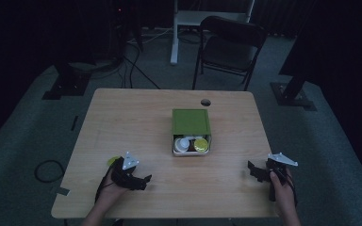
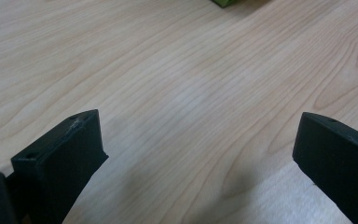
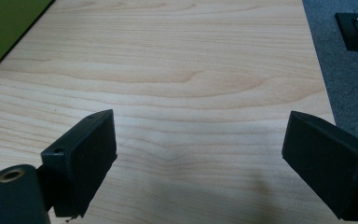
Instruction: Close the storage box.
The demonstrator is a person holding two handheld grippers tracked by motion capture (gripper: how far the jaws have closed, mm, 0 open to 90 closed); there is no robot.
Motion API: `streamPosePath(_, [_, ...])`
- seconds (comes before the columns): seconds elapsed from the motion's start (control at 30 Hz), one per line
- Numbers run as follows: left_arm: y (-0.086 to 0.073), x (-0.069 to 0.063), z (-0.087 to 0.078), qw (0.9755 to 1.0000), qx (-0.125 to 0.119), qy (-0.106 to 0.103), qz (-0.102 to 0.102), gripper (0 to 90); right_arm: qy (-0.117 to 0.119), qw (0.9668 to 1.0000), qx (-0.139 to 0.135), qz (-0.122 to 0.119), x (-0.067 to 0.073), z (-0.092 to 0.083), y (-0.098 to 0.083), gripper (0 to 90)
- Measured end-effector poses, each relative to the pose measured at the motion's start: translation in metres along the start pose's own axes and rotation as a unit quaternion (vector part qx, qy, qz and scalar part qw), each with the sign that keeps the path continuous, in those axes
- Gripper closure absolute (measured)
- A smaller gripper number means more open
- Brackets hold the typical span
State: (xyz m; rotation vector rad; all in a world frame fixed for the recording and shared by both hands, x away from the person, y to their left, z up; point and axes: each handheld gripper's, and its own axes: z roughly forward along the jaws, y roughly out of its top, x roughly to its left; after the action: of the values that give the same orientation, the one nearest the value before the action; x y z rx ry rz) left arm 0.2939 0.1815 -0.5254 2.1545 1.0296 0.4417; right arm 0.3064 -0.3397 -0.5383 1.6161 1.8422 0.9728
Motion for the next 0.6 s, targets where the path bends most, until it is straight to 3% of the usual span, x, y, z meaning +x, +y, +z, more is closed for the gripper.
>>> streamPosePath(0.6, [-0.024, 0.017, -0.032, 0.9995, -0.005, 0.025, -0.018, 2.1, -0.019, 0.9991, 0.038, 0.008, -0.002, 0.008, -0.005, 9.6])
